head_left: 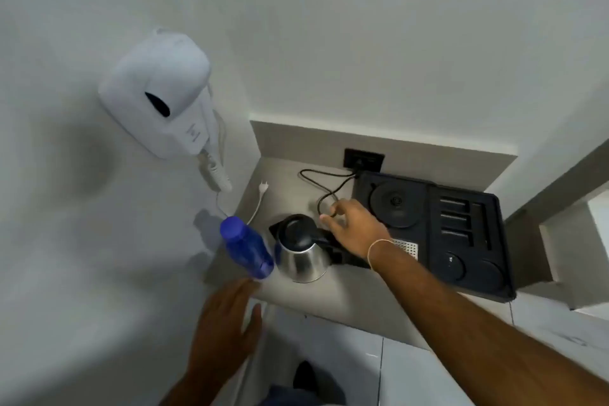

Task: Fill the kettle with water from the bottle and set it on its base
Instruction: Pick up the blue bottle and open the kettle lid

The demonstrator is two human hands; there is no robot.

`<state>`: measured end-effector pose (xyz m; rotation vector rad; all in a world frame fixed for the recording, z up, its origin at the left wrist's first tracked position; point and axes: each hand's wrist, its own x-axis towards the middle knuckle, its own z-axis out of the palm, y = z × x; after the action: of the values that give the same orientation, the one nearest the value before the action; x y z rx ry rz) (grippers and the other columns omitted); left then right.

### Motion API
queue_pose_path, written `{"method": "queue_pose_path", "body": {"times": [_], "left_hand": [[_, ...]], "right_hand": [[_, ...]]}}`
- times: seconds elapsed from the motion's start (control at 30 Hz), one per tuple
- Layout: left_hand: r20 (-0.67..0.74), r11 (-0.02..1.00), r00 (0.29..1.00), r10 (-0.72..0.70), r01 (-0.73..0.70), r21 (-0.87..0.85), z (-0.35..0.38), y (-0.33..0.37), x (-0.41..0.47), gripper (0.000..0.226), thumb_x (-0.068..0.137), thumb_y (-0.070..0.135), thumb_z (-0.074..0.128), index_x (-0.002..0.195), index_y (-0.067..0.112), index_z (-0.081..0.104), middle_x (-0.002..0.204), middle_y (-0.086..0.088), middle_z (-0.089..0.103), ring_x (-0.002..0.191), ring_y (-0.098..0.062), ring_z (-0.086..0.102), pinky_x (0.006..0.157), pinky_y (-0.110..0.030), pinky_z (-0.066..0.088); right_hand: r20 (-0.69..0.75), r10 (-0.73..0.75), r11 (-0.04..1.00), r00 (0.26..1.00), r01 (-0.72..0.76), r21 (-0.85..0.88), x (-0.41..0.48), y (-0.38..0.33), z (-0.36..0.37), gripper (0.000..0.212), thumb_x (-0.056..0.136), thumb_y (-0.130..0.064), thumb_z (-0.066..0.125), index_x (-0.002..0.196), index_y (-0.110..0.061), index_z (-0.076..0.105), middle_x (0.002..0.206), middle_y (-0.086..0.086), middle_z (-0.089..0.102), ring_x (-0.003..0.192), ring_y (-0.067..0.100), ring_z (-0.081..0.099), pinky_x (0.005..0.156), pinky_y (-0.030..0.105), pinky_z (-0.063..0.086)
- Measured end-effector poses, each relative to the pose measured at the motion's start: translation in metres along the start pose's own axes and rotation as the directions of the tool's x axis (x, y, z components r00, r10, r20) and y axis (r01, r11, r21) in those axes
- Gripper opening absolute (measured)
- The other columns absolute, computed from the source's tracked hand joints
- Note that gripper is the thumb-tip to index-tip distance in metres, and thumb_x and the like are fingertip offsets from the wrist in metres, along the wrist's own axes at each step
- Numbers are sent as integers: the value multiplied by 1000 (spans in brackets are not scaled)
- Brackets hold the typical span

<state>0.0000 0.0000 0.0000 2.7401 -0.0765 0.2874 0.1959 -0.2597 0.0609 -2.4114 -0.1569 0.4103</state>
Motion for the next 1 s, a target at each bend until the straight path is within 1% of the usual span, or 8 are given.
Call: {"method": "queue_pose_path", "body": {"times": [0.13,0.23,0.43,0.57,0.63,0.73,0.87,1.0], "left_hand": [[-171,944,934,-313,287,-161,-13,-32,18,38,91,28,73,124,11,64,122,-4,67,113,-29,63,98,-38,47],[-162,850,867,-471,398,-345,-8,-42,30,60,79,17,93,126,16,55,120,6,54,109,-19,57,93,-38,45],[52,742,863,-503,462,-486,27,-68,50,122,64,52,97,160,12,35,162,-7,44,147,-20,45,117,-41,41],[196,604,856,-478,482,-634,42,-69,66,137,57,67,93,167,26,21,174,0,31,158,-15,32,125,-46,36],[222,545,863,-453,466,-697,47,-69,74,138,56,67,96,166,29,23,170,1,38,154,-12,41,122,-43,43],[244,481,860,-447,461,-746,48,-62,83,127,56,52,96,161,23,31,156,1,51,137,-1,55,107,-22,52],[269,463,848,-456,484,-743,53,-60,92,105,68,22,99,155,20,41,144,-1,60,132,-20,61,110,-47,54],[241,499,854,-462,475,-725,49,-65,94,88,74,14,97,148,28,51,136,12,66,126,-7,63,110,-47,54]], "right_hand": [[189,169,982,967,-182,57,12,-21,37,61,98,-70,59,139,-25,55,152,9,55,133,34,61,112,51,51],[181,242,962,953,-261,86,18,-13,58,60,90,-74,64,131,-31,52,146,8,60,125,34,65,107,57,56],[123,342,939,931,-337,-62,22,-14,67,85,79,-90,61,131,-24,57,129,6,63,116,32,67,103,51,56],[118,360,922,925,-333,-198,32,-27,72,83,79,-90,60,129,-24,53,113,4,70,109,33,71,95,47,58],[86,342,931,936,-324,-169,35,-29,73,76,79,-85,64,121,-23,51,111,6,72,104,32,70,94,47,60],[44,314,942,948,-306,-135,34,-29,78,69,80,-78,67,116,-24,43,107,9,73,101,35,70,91,49,62],[67,285,955,956,-277,-103,34,-26,79,63,88,-70,65,118,-21,38,103,10,73,97,36,69,85,46,57],[111,256,967,960,-252,-44,34,-18,75,58,92,-67,60,118,-20,38,99,12,72,95,37,68,83,44,52]]}}
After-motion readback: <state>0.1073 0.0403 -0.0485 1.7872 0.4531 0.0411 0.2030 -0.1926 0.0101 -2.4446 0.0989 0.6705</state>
